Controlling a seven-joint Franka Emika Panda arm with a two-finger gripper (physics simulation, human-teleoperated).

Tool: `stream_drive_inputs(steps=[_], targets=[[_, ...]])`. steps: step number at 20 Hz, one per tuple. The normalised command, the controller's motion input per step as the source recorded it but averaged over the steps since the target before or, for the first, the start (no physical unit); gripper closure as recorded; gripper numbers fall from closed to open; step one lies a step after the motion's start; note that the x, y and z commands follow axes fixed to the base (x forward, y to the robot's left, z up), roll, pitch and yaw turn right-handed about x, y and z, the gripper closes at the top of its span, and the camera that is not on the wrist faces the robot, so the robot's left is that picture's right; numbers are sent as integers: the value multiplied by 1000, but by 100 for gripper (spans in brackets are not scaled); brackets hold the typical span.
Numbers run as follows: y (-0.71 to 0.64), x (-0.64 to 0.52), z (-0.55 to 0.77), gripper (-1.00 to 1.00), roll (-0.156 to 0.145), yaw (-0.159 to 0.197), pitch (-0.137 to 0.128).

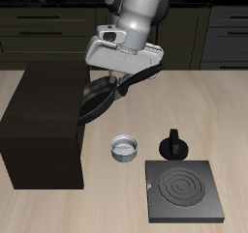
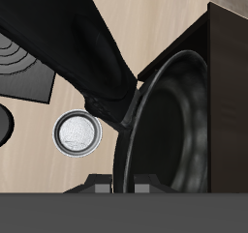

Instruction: Place the frypan on the top layer of the wooden shelf

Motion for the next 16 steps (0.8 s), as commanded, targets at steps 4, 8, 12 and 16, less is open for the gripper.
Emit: stream_drive_inputs(steps=[4,8,12,16], targets=[[-574,180,-194,100,-102,23,51],[-454,109,-99,100,-68,-1,26],[-856,268,-273,100,-144,39,77],[-573,122,-257,100,-110,25,125]])
